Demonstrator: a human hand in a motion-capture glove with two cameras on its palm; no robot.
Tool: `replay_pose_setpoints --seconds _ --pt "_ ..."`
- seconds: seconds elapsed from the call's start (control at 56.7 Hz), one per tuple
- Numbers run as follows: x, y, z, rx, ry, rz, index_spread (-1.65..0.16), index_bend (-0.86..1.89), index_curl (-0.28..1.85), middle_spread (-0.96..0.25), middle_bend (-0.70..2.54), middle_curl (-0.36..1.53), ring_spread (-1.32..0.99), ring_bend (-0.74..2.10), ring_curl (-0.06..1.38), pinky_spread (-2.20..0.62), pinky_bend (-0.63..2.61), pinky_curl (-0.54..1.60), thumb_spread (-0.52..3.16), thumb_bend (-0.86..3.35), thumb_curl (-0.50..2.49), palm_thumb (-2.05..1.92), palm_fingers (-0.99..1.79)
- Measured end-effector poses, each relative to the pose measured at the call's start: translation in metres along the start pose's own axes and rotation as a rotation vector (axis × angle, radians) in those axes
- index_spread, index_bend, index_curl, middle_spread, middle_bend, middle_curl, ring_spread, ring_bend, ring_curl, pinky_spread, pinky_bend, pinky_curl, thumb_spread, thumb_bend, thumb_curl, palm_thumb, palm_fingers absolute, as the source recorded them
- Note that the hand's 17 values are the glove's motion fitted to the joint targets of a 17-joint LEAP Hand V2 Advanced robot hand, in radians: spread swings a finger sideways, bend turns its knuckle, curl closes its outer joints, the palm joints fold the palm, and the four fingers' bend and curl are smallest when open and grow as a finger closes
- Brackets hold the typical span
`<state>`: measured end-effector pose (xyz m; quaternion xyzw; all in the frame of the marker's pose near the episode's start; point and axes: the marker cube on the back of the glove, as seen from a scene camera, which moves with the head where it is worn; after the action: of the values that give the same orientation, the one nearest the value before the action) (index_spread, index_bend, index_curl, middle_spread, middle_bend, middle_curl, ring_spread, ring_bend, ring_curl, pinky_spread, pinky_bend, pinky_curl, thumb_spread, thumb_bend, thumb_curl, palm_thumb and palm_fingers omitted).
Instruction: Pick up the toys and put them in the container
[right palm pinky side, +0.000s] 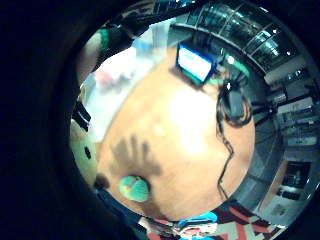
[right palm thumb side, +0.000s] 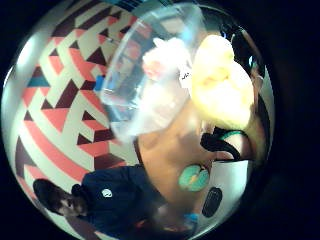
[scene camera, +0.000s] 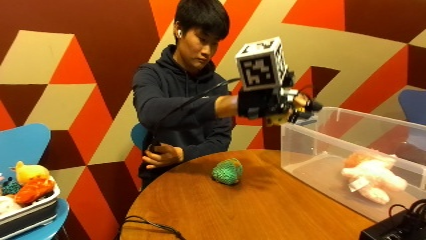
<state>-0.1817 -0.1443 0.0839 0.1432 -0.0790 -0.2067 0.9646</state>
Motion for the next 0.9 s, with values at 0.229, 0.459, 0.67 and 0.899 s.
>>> replay_pose_setpoints --seconds 0.229,0.459,0.67,0.899 --pt "-0.093 -0.038 -0.053 0.097 -0.110 -0.094 -0.08 1.13 0.79 -0.26 0.64 0.50 -0.23 0.24 0.13 -0.04 0.50 0.30 1.11 0.08 0.77 0.68 0.24" --pt "-0.127 -0.056 0.033 -0.255 0.115 -0.132 -0.13 0.86 0.72 -0.17 0.43 0.46 -0.18 0.27 0.18 -0.03 0.64 0.37 1.23 -0.10 0.60 0.32 -0.09" --pt "-0.099 -0.009 -0.003 -0.238 0.089 -0.123 -0.17 0.29 0.52 -0.04 0.14 0.36 -0.08 0.22 0.19 -0.01 0.73 0.38 1.15 -0.04 0.47 0.09 -0.19" --pt "-0.036 0.102 0.005 -0.255 0.193 0.068 -0.22 0.16 0.46 -0.01 0.15 0.33 -0.03 0.18 0.20 0.01 0.73 0.37 1.22 -0.02 0.41 0.07 -0.07"
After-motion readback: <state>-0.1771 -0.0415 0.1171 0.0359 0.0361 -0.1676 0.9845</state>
